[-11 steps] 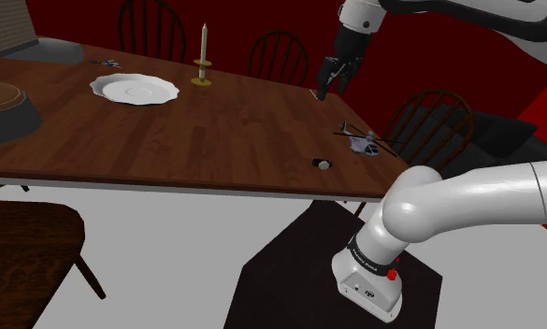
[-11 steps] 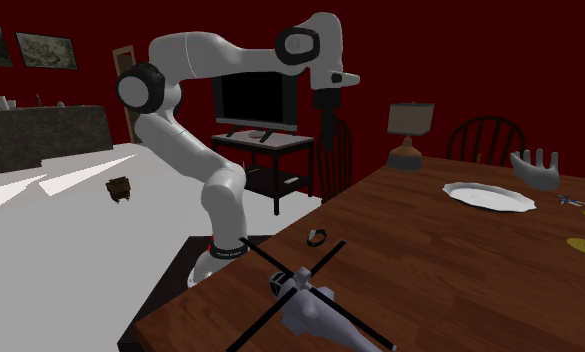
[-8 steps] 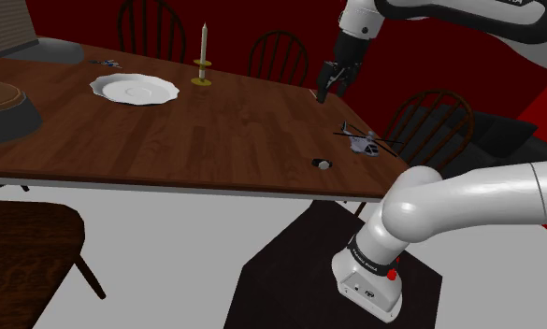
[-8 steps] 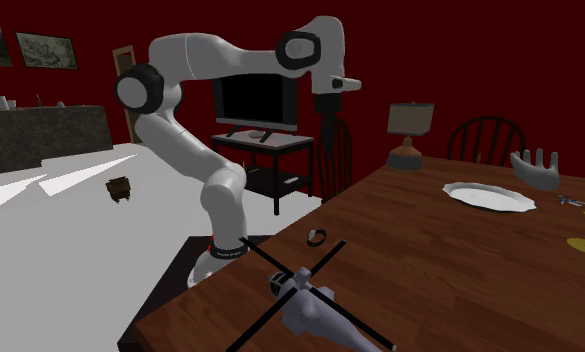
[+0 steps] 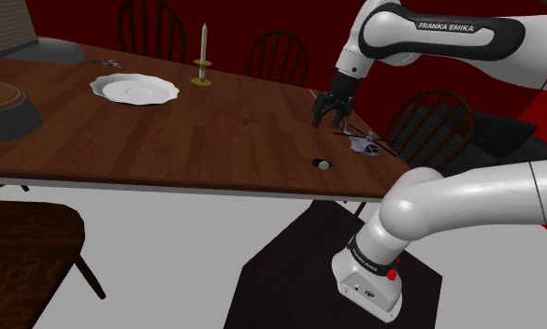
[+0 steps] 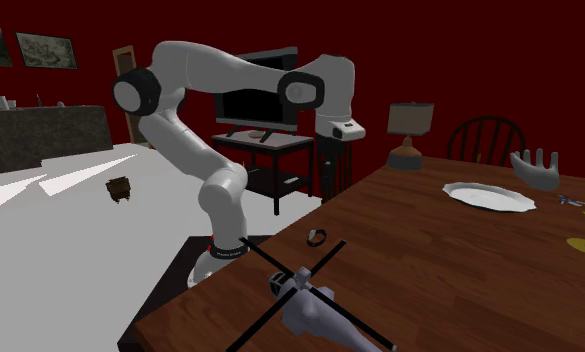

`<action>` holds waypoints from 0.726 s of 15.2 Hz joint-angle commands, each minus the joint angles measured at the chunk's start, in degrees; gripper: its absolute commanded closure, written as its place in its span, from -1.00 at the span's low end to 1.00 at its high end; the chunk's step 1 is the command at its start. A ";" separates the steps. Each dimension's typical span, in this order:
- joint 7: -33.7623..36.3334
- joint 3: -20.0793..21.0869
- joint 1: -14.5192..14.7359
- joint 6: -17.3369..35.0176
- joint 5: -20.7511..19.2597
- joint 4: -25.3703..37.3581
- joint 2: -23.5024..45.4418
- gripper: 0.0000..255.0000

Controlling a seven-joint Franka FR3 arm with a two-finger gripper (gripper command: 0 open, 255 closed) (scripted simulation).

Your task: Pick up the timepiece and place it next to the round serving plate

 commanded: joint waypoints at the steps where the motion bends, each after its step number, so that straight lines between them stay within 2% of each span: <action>1: -0.44 -2.78 -1.10 2.64 1.04 -2.72 0.82 -1.00; 5: -1.58 -8.08 -2.76 8.40 3.52 -7.93 3.67 -1.00; 11: -1.93 -8.66 -2.53 13.29 4.08 -11.70 5.01 -1.00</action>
